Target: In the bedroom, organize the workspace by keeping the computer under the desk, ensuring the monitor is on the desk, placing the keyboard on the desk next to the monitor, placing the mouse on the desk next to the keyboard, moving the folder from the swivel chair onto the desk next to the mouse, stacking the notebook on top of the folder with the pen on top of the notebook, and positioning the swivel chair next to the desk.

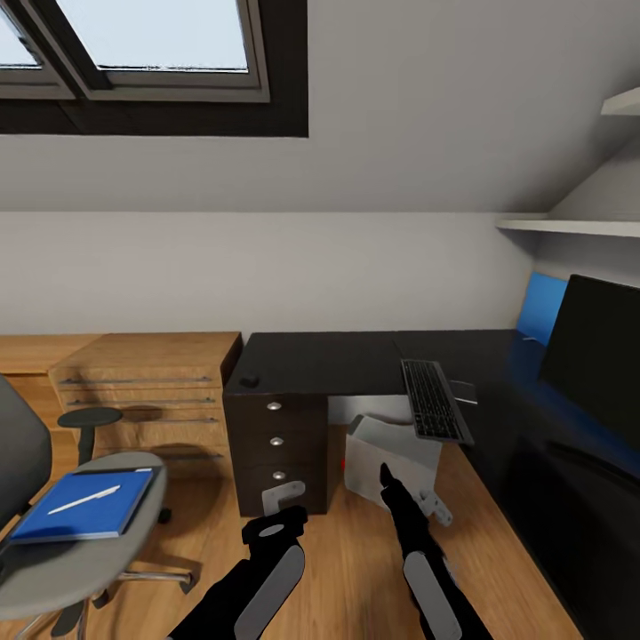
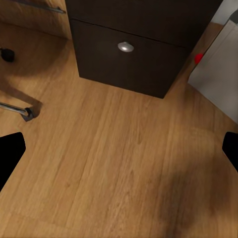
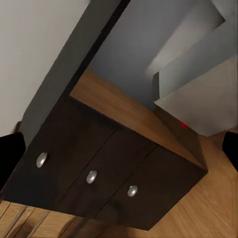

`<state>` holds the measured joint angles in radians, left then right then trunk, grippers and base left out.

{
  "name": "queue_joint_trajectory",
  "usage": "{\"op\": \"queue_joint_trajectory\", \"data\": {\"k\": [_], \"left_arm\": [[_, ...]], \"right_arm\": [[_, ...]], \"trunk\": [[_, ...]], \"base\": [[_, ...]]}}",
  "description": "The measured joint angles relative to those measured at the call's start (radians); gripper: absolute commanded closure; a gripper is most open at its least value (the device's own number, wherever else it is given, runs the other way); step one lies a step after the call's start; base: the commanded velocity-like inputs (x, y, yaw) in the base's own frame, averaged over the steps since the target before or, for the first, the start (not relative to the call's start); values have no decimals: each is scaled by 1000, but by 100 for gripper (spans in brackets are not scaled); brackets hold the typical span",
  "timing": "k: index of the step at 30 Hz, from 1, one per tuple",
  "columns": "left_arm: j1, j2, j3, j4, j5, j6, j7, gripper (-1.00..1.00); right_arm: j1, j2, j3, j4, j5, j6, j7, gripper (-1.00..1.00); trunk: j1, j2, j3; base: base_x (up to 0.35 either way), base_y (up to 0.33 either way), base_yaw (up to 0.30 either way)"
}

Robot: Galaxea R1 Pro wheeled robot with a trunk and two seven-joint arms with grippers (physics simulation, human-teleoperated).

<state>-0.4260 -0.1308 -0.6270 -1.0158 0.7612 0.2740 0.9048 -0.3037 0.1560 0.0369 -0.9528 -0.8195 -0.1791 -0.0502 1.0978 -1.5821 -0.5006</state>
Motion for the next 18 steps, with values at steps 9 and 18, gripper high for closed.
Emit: {"op": "queue_joint_trajectory", "data": {"k": [9,18], "left_arm": [[0,0,0,0,2,0,0,-100],[0,0,-1,0,3,0,0,-100]], "right_arm": [[-12,18,-1,125,-110,-106,-2,-100],[-17,13,-3,142,-361,-110,0,-100]], "trunk": [[35,-63,-28],[69,-126,-56]], "base": [[0,0,0],[0,0,0]]}}
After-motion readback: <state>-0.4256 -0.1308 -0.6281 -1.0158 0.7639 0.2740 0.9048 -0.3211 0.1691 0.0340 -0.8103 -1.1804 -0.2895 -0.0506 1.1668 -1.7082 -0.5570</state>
